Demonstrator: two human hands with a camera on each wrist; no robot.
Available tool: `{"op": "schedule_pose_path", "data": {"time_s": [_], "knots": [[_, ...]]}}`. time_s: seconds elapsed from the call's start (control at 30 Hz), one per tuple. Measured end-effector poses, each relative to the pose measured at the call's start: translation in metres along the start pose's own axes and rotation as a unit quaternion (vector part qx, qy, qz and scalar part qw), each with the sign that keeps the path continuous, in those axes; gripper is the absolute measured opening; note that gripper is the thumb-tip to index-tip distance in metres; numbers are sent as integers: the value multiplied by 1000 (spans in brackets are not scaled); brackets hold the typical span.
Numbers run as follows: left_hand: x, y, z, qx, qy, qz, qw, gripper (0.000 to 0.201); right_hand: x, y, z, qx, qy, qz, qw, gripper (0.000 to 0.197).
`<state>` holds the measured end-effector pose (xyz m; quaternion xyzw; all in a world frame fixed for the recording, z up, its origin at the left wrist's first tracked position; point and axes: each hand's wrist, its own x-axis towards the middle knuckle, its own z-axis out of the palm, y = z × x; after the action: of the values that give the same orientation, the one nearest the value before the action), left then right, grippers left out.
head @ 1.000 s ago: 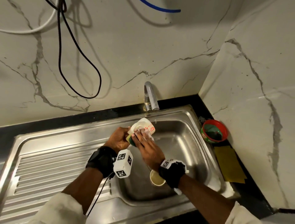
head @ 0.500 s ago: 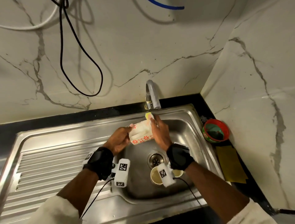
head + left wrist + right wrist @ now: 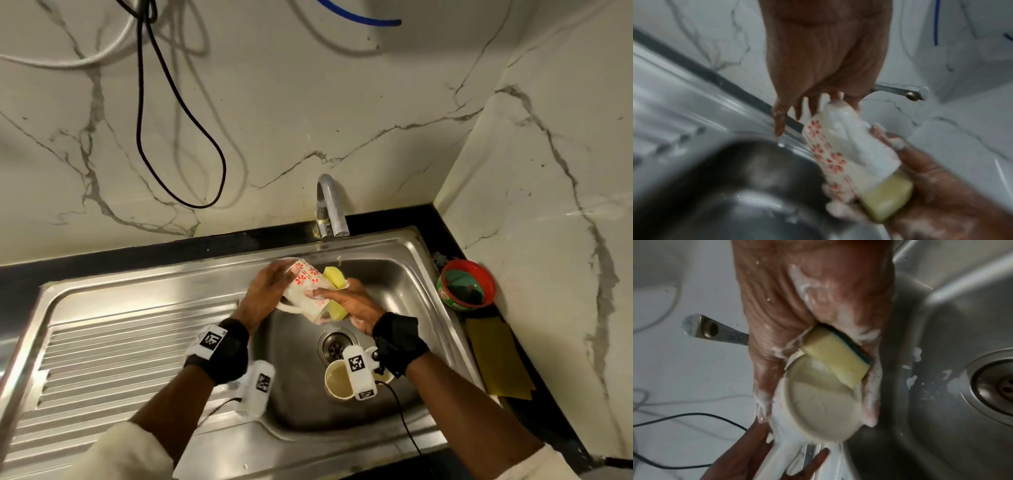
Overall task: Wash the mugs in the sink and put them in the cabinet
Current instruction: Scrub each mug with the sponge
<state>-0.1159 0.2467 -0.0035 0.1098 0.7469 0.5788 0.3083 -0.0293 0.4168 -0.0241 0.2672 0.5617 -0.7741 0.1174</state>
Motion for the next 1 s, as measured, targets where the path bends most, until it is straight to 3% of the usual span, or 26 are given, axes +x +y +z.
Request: {"op": "schedule_pose_path", "data": {"time_s": [0.1, 0.2, 0.33, 0.43, 0.5, 0.57, 0.6, 0.67, 0.7, 0.77, 0.9, 1.0], "knots": [[-5, -12, 10, -95, 21, -95, 991, 42, 0, 10, 7, 21, 42, -42, 998, 42], [-8, -18, 9, -172, 30, -90, 980, 43, 1, 15, 12, 19, 65, -81, 994, 39], [-8, -13, 10, -219, 37, -83, 971, 42, 4, 17, 17, -26, 75, -104, 991, 58], [-4, -12, -2, -143, 90, -67, 983, 52, 4, 10, 14, -91, 75, -108, 987, 44], [0, -12, -15, 14, 123, -15, 992, 47, 2, 0, 5, -110, 130, -112, 979, 24], [2, -10, -22, 201, 136, 43, 969, 38, 2, -5, -1, -204, 218, -154, 942, 24], [3, -9, -23, 258, 120, 71, 956, 36, 1, -4, 0, -302, 242, -202, 900, 30], [2, -9, -20, 316, 69, 122, 938, 38, 2, 3, 9, -454, 204, -307, 811, 38], [1, -9, -18, 325, 44, 143, 934, 39, 1, 5, 15, -488, 179, -335, 786, 37], [-2, -9, -14, 314, 6, 167, 935, 39, 2, 5, 22, -500, 167, -364, 768, 35], [-4, -9, -16, 284, 49, 186, 939, 34, -1, 1, 28, -556, 160, -388, 717, 48], [-1, -10, -19, 293, 42, 198, 935, 44, 1, -6, 26, -522, 171, -370, 750, 30]]}}
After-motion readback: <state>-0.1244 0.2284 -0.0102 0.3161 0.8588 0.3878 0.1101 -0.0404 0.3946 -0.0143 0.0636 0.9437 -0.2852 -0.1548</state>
